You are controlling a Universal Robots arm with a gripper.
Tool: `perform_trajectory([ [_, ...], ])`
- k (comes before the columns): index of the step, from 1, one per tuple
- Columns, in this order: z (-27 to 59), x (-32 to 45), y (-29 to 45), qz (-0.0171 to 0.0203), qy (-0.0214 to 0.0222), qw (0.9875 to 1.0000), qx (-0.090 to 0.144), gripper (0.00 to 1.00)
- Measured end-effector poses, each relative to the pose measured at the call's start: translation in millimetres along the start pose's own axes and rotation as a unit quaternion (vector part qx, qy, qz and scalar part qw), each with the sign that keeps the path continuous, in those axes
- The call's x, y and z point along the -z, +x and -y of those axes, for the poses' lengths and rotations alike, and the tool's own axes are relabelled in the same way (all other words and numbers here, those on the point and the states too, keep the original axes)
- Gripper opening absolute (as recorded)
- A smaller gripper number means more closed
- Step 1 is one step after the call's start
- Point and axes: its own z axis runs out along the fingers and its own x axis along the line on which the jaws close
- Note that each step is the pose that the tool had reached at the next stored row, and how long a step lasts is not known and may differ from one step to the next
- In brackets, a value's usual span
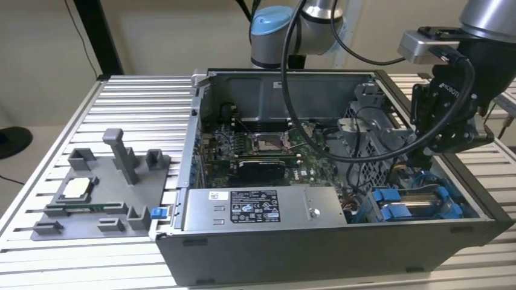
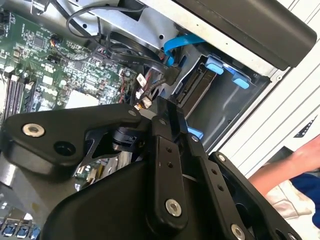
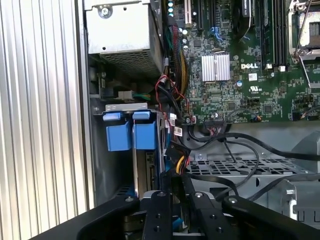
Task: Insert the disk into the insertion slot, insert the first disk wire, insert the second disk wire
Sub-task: 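Insert the first disk wire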
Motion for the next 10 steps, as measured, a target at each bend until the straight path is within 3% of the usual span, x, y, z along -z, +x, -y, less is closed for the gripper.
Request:
perform_trajectory([
  [2,0.0,-0.1,1.0,0.0094,-0.0007,1.0000,0.000,0.00],
  [3,0.1,-0.1,1.6,0.0159,-0.0012,0.9999,0.001,0.00],
  [5,0.2,-0.3,2.9,0.0318,-0.0022,0.9995,0.001,0.00],
  [8,0.4,-0.5,5.7,0.0520,-0.0037,0.9986,0.002,0.00],
  [10,0.7,-0.7,9.0,0.0604,-0.0044,0.9982,0.003,0.00],
])
